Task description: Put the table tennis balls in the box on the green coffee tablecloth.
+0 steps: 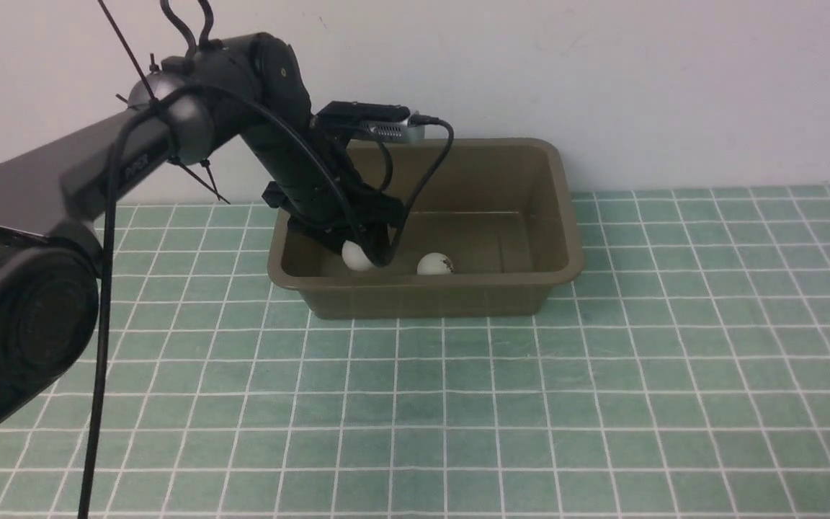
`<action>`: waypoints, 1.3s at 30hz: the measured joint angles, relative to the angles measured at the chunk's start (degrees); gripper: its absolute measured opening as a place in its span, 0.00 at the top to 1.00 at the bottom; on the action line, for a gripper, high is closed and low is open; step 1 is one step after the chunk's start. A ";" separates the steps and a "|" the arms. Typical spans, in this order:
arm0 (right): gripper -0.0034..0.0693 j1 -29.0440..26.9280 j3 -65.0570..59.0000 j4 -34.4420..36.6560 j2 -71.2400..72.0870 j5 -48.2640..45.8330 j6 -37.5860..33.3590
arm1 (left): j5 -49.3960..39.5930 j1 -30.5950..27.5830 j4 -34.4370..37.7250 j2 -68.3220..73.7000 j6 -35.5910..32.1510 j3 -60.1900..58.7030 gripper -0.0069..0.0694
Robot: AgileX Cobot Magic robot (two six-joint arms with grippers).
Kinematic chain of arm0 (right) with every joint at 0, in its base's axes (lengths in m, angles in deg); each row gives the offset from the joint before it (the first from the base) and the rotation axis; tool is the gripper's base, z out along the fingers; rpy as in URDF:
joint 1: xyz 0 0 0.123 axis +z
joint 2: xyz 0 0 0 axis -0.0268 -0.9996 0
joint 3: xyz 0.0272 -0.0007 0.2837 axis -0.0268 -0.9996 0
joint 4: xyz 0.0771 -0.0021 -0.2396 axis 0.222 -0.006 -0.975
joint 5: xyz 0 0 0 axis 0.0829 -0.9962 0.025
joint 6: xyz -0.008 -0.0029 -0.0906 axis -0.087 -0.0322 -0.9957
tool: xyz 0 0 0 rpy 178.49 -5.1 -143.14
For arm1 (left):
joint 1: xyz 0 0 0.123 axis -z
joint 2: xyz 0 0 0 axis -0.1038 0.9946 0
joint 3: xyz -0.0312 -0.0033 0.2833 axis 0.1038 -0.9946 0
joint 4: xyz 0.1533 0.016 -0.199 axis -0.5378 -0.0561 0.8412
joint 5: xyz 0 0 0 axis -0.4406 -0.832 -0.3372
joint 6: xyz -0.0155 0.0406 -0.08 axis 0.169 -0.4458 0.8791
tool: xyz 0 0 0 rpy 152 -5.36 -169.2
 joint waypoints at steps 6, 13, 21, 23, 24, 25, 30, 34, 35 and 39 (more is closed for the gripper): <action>0.97 0.00 0.00 0.00 0.00 0.00 0.00 | 0.84 0.00 1.73 0.13 -0.07 0.11 0.29; 0.97 0.00 0.00 0.00 0.00 0.00 0.00 | -1.44 0.00 2.81 -2.26 -0.07 0.50 0.47; 0.97 0.00 0.00 0.00 0.00 0.00 0.00 | -2.27 0.00 3.10 -19.43 -5.58 0.50 0.90; 0.97 0.00 0.00 0.00 0.00 0.00 0.00 | -2.27 0.15 3.57 -25.45 -7.12 0.50 0.91; 0.97 0.00 0.00 0.00 0.00 0.00 0.00 | -2.27 0.36 3.62 -28.15 -7.51 0.50 0.91; 0.97 0.00 0.00 0.00 0.00 0.00 0.00 | -2.14 0.73 3.69 -31.87 -7.88 0.39 0.91; 0.97 0.00 0.00 0.00 0.00 0.00 0.00 | 2.52 2.25 4.31 -46.38 -8.41 -8.88 0.91; 0.97 0.00 0.00 0.00 0.00 0.00 0.00 | 7.61 2.24 4.19 -53.54 -8.54 -17.53 0.91; 0.97 0.00 0.00 0.00 0.00 0.00 0.00 | 9.19 2.24 4.00 -55.99 -8.59 -21.24 0.91; 0.97 0.00 0.00 0.00 0.00 0.00 0.00 | 22.41 2.24 3.78 -67.72 -8.85 -41.02 0.91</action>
